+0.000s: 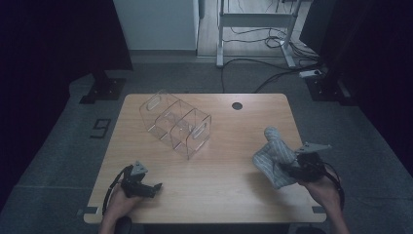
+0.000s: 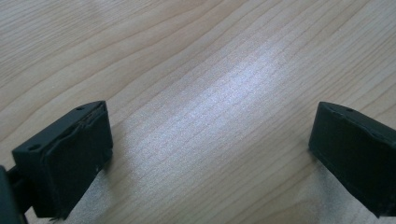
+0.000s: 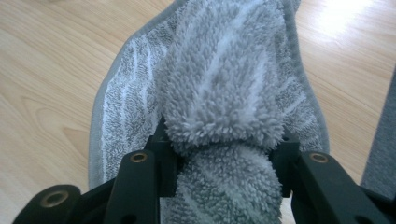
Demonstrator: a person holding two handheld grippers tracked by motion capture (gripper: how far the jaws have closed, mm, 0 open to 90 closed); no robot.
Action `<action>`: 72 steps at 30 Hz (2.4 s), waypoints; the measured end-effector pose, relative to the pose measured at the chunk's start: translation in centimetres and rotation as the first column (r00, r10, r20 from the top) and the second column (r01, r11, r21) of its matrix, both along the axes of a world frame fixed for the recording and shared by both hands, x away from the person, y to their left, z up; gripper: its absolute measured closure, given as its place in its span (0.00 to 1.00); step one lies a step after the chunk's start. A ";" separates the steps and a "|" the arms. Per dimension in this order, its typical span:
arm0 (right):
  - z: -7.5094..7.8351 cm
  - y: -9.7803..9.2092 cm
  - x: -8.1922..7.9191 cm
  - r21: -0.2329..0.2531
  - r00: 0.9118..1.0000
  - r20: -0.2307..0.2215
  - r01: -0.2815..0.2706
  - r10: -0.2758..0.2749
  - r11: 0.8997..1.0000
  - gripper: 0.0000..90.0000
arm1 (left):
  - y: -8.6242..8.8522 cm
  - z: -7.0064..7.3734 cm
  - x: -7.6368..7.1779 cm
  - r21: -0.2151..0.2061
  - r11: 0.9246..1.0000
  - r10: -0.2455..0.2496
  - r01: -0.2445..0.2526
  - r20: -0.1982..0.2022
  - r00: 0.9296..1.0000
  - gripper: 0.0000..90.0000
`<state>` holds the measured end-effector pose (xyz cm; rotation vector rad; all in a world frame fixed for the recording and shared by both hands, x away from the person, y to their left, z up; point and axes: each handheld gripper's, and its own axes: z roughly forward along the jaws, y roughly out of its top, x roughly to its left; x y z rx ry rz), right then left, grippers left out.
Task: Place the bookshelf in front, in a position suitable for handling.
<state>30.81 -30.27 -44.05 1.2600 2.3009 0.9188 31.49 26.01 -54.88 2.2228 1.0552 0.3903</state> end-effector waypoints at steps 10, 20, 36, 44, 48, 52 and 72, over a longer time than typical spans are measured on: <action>-3.4 0.4 0.5 -0.029 0.999 -0.050 0.016 -0.017 0.999 0.61 | 0.0 0.0 0.0 0.000 1.000 0.000 0.000 0.000 1.000 0.00; -6.6 0.4 1.1 -0.056 0.993 -0.112 0.021 -0.027 0.998 0.59 | 0.0 0.0 0.0 0.000 1.000 0.000 0.000 0.000 1.000 0.00; -7.7 0.0 1.4 -0.034 0.985 -0.172 0.007 -0.013 0.999 0.30 | 0.0 0.0 0.0 -0.001 1.000 0.002 -0.002 0.001 1.000 0.00; -5.8 0.0 0.9 -0.004 0.996 -0.094 -0.009 0.009 1.000 0.11 | 0.0 0.0 0.0 0.000 1.000 0.000 0.000 0.000 1.000 0.00; -5.0 0.1 0.9 0.009 0.997 -0.074 -0.026 0.026 1.000 0.03 | 0.0 0.0 0.0 0.000 1.000 0.000 0.000 0.000 1.000 0.00; -4.6 0.7 1.0 0.003 0.997 -0.065 -0.051 0.052 0.999 0.00 | 0.0 0.0 0.0 0.000 1.000 0.001 -0.001 0.000 1.000 0.00; -2.3 6.3 2.3 0.067 0.983 -0.046 -0.177 0.180 0.982 0.00 | 0.0 0.0 0.0 0.000 1.000 0.001 -0.001 0.000 1.000 0.00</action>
